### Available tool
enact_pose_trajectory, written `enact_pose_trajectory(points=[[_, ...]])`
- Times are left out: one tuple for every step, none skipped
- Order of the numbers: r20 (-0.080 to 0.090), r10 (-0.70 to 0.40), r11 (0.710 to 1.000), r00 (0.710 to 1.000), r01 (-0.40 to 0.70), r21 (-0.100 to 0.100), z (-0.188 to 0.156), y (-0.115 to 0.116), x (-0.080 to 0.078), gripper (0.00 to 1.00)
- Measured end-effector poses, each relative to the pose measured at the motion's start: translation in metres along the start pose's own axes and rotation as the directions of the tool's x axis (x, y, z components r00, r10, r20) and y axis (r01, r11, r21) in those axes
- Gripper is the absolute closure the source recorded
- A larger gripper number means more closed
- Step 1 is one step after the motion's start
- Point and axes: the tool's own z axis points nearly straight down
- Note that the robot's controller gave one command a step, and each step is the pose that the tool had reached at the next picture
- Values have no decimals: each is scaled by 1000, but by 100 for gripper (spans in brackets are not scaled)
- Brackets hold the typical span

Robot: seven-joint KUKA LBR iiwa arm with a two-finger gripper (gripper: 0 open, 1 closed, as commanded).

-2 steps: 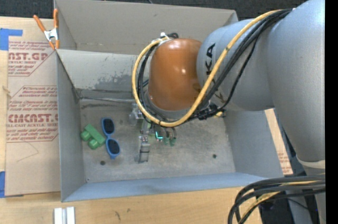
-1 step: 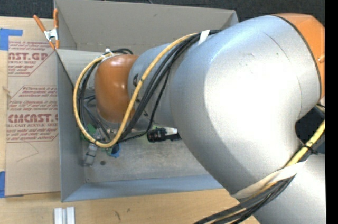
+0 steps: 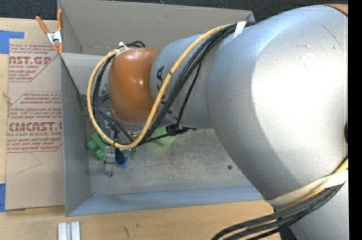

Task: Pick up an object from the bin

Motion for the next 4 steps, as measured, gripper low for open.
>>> enact_pose_trajectory(points=[[-3,307,952,952,-307,3,1,-1,8,0],[-2,485,875,875,-485,2,31,-5,20,0],[-2,484,875,875,-484,2,31,-4,20,0],[0,485,875,875,-485,0,30,-5,19,100]])
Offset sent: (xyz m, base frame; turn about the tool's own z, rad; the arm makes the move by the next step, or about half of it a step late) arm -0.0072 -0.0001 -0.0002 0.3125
